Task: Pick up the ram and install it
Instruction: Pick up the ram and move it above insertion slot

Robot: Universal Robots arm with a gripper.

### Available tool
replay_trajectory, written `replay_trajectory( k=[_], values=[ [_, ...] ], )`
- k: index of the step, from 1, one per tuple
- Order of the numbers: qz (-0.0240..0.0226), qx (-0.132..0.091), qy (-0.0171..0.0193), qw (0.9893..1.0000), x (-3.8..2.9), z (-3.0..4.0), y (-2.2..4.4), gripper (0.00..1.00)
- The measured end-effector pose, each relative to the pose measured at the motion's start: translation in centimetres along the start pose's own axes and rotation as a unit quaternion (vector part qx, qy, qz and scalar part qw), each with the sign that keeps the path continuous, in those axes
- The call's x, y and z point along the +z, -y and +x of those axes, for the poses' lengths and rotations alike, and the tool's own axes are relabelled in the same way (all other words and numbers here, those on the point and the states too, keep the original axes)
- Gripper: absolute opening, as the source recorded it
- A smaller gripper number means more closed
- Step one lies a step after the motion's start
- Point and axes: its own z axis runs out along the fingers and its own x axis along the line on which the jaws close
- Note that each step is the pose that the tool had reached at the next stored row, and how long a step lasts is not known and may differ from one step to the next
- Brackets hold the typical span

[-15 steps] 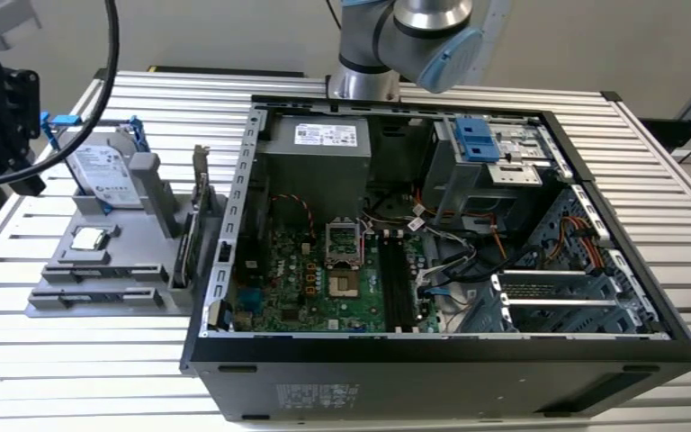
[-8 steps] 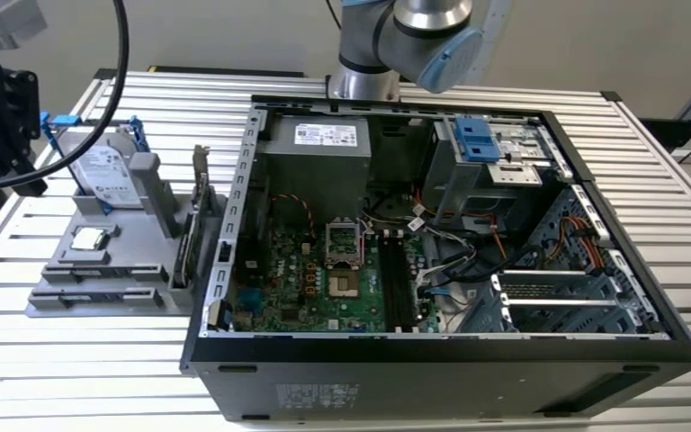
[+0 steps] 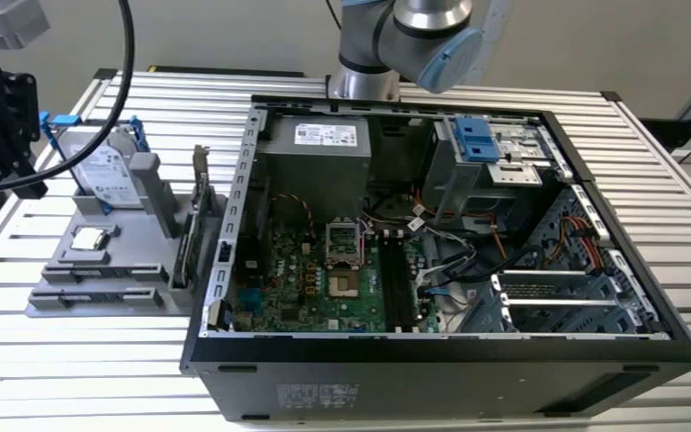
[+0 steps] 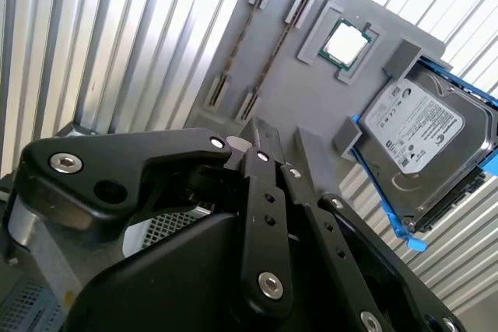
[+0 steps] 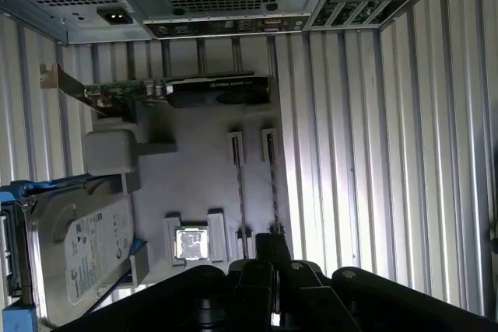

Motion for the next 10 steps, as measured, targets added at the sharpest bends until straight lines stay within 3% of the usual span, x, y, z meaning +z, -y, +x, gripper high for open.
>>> replay_trajectory(
  k=[10],
  values=[
    [-0.0002,-0.007,-0.0003,1.0000,0.00,0.00,0.00,0.00]
  ],
)
